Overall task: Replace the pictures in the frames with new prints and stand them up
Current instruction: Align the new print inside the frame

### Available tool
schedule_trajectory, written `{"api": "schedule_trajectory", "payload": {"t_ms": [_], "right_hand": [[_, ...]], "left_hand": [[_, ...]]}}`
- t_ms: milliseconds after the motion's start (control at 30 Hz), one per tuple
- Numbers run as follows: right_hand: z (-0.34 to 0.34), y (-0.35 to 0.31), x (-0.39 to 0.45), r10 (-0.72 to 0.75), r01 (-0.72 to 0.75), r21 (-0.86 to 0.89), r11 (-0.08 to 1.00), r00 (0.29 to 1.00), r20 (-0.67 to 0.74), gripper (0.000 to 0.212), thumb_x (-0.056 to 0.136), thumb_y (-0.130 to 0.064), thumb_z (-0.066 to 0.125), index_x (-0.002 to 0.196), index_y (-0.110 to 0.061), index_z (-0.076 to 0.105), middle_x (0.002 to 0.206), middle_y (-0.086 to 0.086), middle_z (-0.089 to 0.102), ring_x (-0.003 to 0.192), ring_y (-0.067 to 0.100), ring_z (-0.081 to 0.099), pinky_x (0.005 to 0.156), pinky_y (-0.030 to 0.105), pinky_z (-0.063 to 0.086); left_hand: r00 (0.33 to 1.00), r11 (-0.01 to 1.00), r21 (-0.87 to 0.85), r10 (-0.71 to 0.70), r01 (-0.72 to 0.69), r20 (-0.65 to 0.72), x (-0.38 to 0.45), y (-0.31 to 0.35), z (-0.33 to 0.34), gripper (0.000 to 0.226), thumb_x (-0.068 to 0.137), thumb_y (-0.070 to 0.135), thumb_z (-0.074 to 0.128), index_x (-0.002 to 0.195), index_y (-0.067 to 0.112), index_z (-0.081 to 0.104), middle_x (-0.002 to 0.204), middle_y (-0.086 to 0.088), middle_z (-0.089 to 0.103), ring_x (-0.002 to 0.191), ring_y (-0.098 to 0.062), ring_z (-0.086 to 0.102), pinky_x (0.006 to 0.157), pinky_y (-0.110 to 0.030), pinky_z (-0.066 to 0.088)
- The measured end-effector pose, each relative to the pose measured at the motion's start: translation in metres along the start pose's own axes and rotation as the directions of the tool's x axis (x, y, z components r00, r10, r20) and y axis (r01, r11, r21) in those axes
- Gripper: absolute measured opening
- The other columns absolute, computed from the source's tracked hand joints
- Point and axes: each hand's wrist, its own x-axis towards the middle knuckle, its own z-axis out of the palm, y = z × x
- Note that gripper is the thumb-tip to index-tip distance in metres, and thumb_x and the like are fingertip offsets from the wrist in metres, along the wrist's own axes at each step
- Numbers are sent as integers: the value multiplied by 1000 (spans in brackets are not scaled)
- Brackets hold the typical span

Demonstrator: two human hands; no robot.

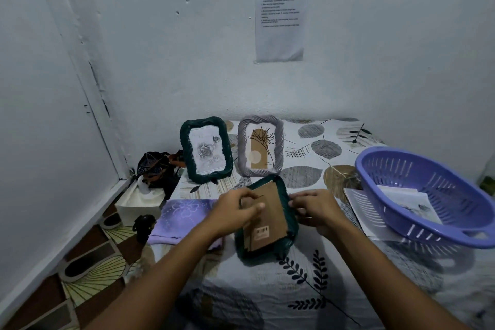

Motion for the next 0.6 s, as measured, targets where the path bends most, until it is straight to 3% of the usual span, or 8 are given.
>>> {"api": "schedule_trajectory", "payload": {"t_ms": [100, 167, 267, 367, 500, 600], "right_hand": [[6, -10, -8, -163, 163, -19, 986, 986, -39, 12, 79, 9, 66, 84, -1, 67, 82, 16, 66, 73, 25, 64, 64, 34, 57], [12, -15, -16, -312, 305, -85, 948, 947, -76, 15, 74, 5, 70, 76, -9, 65, 77, 13, 67, 72, 26, 65, 63, 37, 57], [21, -22, -26, -476, 447, -220, 867, 874, -101, 15, 69, -4, 73, 75, -14, 64, 69, 5, 67, 65, 19, 65, 59, 33, 56], [31, -30, -38, -579, 538, -296, 789, 812, -68, 17, 71, -7, 73, 82, -13, 63, 71, 1, 67, 64, 12, 65, 56, 26, 53], [41, -38, -49, -634, 607, -291, 739, 773, 2, 16, 80, -16, 72, 93, -18, 62, 80, -1, 69, 72, 9, 68, 64, 29, 57], [37, -42, -49, -651, 613, -295, 733, 758, -43, 10, 88, -21, 65, 98, -19, 64, 83, -9, 66, 77, 3, 64, 66, 23, 53]], "left_hand": [[983, 923, -354, -177, 153, -37, 5, 32, 8, 23, 94, 37, 59, 99, 15, 66, 94, 0, 66, 86, -17, 60, 69, -28, 47], [947, 771, -582, -322, 258, -7, 8, 43, 12, 29, 93, 38, 59, 96, 10, 66, 84, -4, 63, 73, -19, 58, 64, -27, 44], [922, 567, -792, -387, 229, -11, 6, 55, 18, 27, 89, 34, 65, 98, 9, 66, 78, -8, 61, 60, -19, 59, 58, -27, 48], [911, 401, -903, -412, 155, -27, 4, 63, 20, 27, 84, 27, 72, 99, 5, 70, 84, -8, 67, 72, -23, 62, 71, -39, 50], [924, 172, -979, -380, 112, 39, 2, 64, 15, 24, 87, 25, 65, 104, 9, 68, 104, -9, 69, 83, -26, 63, 74, -39, 49], [932, 64, -992, -353, 112, 82, -1, 58, 12, 24, 89, 31, 60, 94, 9, 67, 94, -10, 65, 88, -28, 59, 79, -40, 47]]}}
